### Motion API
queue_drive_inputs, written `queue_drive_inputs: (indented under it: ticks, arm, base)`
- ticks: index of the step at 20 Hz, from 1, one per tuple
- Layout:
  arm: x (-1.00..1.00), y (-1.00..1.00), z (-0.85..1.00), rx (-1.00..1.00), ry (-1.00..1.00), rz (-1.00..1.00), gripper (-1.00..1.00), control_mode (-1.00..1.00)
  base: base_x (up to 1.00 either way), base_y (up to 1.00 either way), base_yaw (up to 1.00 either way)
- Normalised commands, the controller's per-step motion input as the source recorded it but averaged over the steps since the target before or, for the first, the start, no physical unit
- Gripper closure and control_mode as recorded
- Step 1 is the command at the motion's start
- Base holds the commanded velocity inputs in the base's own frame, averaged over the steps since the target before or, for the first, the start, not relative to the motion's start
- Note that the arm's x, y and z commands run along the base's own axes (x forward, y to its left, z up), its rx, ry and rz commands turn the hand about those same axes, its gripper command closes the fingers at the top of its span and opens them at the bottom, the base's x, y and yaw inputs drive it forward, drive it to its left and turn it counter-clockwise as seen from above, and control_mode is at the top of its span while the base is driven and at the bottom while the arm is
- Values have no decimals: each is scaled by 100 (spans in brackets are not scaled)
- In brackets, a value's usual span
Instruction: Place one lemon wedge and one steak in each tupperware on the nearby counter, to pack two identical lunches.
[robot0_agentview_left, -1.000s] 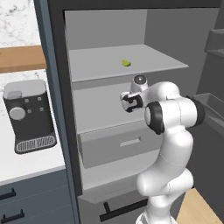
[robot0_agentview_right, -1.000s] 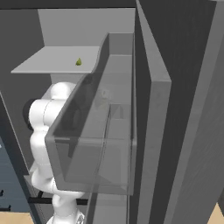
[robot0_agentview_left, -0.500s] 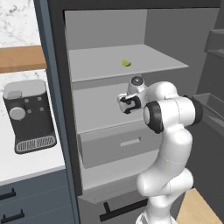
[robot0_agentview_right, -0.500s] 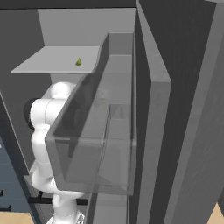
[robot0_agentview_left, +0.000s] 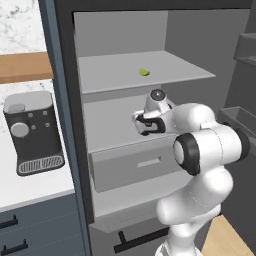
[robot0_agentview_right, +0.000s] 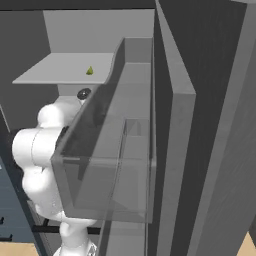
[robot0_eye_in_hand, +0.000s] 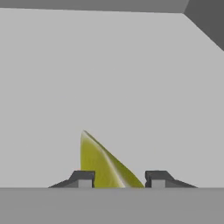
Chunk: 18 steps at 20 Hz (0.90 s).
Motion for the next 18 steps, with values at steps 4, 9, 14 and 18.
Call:
queue_drive_inputs:
  ticks: [4, 9, 14, 18]
  arm:
    - [-100, 0, 27, 0, -10, 5, 100, -100]
    - [-100, 0, 55, 0, -11, 5, 100, -100]
    - [-100, 0, 74, 1, -5, 6, 100, -100]
    - [-100, 0, 70, 4, -1, 4, 100, -100]
  base:
    - [0, 0, 0]
    - [0, 0, 0]
    - [0, 0, 0]
    - [0, 0, 0]
